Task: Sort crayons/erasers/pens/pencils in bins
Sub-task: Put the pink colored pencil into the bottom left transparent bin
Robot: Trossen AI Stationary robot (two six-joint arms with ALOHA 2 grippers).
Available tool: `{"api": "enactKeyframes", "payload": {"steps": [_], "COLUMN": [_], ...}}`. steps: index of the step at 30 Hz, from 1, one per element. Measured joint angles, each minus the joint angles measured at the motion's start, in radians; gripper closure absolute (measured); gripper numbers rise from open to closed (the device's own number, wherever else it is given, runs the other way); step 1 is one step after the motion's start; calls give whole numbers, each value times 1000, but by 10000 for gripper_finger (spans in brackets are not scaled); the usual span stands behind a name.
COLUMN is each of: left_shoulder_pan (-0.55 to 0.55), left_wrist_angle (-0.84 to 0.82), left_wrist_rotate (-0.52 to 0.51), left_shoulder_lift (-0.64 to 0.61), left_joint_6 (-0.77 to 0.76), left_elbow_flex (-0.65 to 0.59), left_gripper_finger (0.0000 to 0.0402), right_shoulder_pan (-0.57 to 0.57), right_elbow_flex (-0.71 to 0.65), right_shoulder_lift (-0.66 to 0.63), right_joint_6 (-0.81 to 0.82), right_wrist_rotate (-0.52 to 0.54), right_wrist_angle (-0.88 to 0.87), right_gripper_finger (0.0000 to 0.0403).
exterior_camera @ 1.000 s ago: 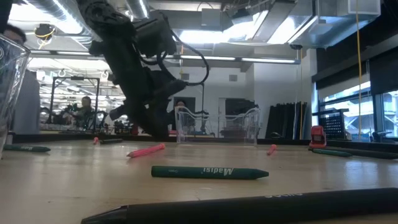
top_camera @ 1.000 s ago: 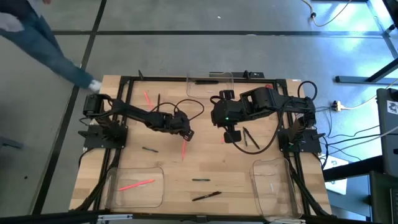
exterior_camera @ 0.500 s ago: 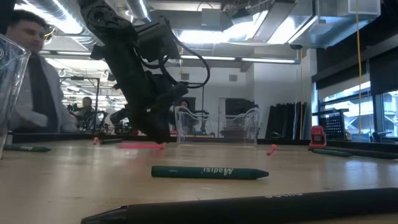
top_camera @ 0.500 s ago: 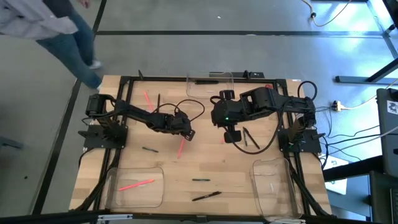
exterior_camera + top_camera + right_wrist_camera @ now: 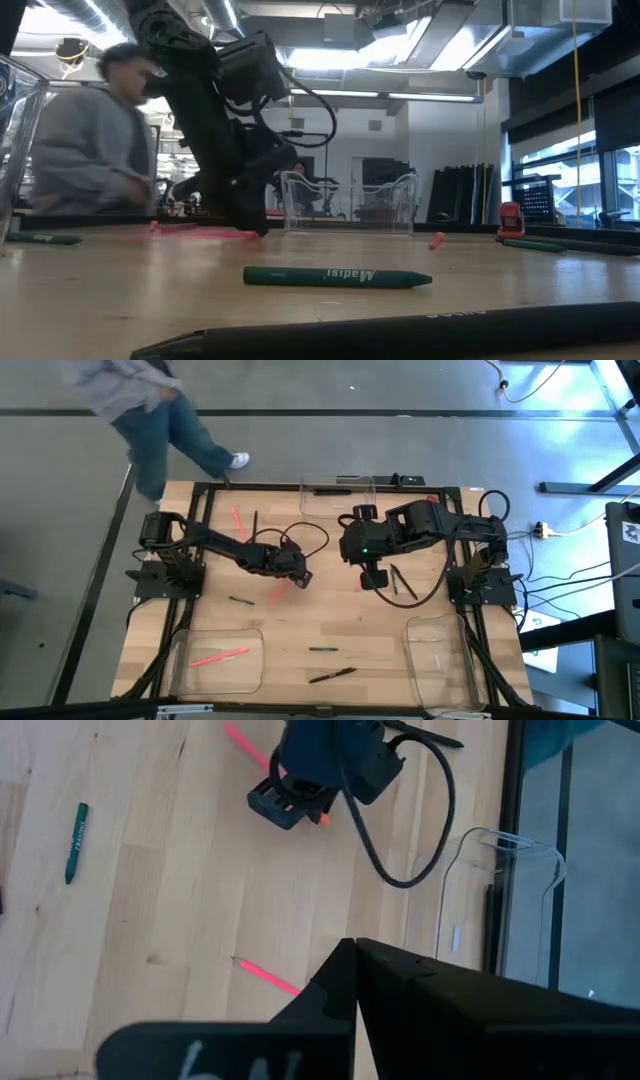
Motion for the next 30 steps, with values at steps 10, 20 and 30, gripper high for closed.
{"api": "enactKeyframes", "payload": {"steps": [10,20,30], "left_shoulder_pan": [-6,-10,-13], "left_wrist_angle": [-9,-7,-7], "left_wrist_rotate": [-22,-41,-43], "left_shoulder_lift": [9,55,57], "left_joint_6": [96,230,285], "left_elbow_flex": [1,6,5], "left_gripper_finger": [313,317,390], "right_shoulder_pan": [0,0,0], "right_elbow_flex": [0,0,0], "right_shoulder_lift": [0,0,0], "right_joint_6": [0,2,5], "right_wrist_rotate": [0,0,0], "right_wrist_angle": [0,0,1], "right_gripper_finger": [393,393,393]}}
